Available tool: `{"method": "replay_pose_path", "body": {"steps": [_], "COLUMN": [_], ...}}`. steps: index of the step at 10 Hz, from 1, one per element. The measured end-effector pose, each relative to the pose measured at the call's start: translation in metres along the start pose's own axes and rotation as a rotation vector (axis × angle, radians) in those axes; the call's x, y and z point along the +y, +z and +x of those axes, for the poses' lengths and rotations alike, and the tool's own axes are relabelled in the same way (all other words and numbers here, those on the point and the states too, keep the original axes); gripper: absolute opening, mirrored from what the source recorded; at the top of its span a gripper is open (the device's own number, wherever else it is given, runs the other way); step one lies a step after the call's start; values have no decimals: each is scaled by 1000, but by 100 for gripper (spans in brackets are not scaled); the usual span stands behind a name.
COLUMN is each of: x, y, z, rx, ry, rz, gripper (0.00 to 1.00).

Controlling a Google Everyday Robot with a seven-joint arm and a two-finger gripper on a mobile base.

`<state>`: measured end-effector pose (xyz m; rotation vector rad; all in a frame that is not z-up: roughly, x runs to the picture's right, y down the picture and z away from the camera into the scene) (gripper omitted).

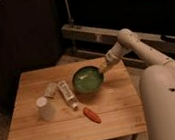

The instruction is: Pick up the ceramic bowl

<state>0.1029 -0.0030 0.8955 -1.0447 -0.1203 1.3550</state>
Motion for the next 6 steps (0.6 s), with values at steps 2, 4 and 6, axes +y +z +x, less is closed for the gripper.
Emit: {"method": "replay_pose_path", "body": {"steps": [2,4,6], "x": [2,4,6], "y": [-3,-6,-8], "z": [1,2,2], "rx": [2,3,6], "ry": [-3,-4,-6], "rz": [-1,0,-1], "gripper": [18,18,18]}}
